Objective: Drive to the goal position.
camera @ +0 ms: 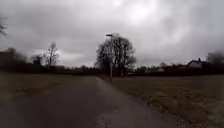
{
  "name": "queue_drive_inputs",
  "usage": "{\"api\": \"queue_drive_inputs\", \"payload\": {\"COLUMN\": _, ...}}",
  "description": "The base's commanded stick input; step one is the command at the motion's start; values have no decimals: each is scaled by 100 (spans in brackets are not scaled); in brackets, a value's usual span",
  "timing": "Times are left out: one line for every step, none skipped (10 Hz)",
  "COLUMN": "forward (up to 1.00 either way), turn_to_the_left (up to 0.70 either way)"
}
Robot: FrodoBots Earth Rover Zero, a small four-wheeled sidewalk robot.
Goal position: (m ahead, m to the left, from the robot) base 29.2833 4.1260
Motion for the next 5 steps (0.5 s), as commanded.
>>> {"api": "queue_drive_inputs", "payload": {"forward": 70, "turn_to_the_left": 35}}
{"api": "queue_drive_inputs", "payload": {"forward": 70, "turn_to_the_left": 35}}
{"api": "queue_drive_inputs", "payload": {"forward": 70, "turn_to_the_left": 0}}
{"api": "queue_drive_inputs", "payload": {"forward": 70, "turn_to_the_left": 0}}
{"api": "queue_drive_inputs", "payload": {"forward": 70, "turn_to_the_left": 0}}
